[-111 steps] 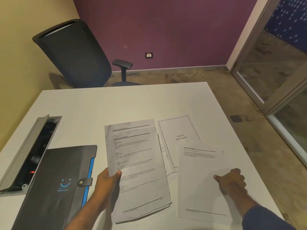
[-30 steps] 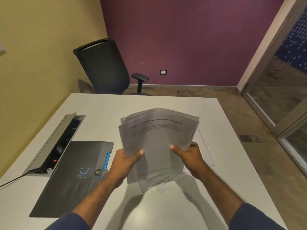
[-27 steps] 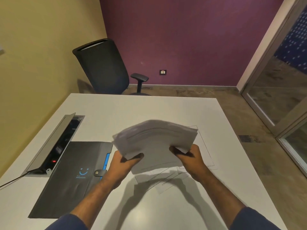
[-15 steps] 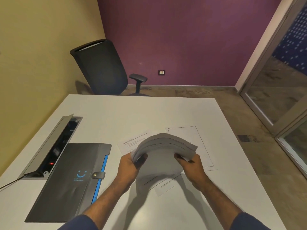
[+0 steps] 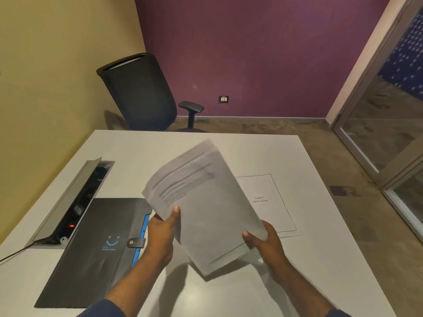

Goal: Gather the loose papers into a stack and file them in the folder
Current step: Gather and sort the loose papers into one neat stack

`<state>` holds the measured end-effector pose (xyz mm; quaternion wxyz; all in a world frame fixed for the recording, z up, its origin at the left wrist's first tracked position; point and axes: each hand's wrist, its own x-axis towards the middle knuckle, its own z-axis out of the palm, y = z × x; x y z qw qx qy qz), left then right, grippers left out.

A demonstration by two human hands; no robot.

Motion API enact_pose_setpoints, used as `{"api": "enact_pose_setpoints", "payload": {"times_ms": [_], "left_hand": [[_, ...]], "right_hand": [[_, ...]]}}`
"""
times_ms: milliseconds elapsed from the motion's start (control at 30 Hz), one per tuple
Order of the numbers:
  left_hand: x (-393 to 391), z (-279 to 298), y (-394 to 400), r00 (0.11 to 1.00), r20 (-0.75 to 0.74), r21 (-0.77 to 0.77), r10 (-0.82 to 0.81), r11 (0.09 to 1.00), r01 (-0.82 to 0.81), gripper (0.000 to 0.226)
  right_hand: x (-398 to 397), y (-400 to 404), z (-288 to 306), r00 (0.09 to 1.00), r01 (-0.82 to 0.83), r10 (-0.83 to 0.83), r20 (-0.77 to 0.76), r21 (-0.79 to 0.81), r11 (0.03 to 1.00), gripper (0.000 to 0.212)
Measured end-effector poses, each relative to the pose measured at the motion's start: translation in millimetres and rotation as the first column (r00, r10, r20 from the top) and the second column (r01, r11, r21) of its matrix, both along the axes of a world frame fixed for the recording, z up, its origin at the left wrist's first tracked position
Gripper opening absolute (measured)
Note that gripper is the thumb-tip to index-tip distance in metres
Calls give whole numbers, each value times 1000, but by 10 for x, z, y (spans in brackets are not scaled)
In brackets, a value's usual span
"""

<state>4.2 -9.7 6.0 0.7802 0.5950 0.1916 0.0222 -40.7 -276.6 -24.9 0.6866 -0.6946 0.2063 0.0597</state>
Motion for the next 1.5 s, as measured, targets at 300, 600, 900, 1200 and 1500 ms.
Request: {"api": "enact_pose_setpoints", "payload": {"times_ms": [300, 600, 900, 1200, 1500], "left_hand": [[1, -11, 29, 990, -110, -368, 85, 922, -120, 21], [-3, -24, 84, 985, -171, -534, 1, 840, -94, 25], [-78, -69, 265, 973, -209, -266, -99, 963, 41, 36], [144, 216, 828, 914, -244, -101, -325, 946, 309, 35], [126, 203, 491, 839, -265, -52, -475, 876, 479, 29]], "right_hand": [[72, 258, 49, 994, 110, -75, -81, 661, 742, 53], [45, 394, 172, 988, 107, 3, -155, 697, 709, 41], [208, 67, 374, 991, 131, -98, -96, 455, 881, 31], [262, -354, 457, 996, -52, 79, -48, 424, 904, 48], [299, -320, 571, 963, -262, 270, 18, 301, 917, 35]]}}
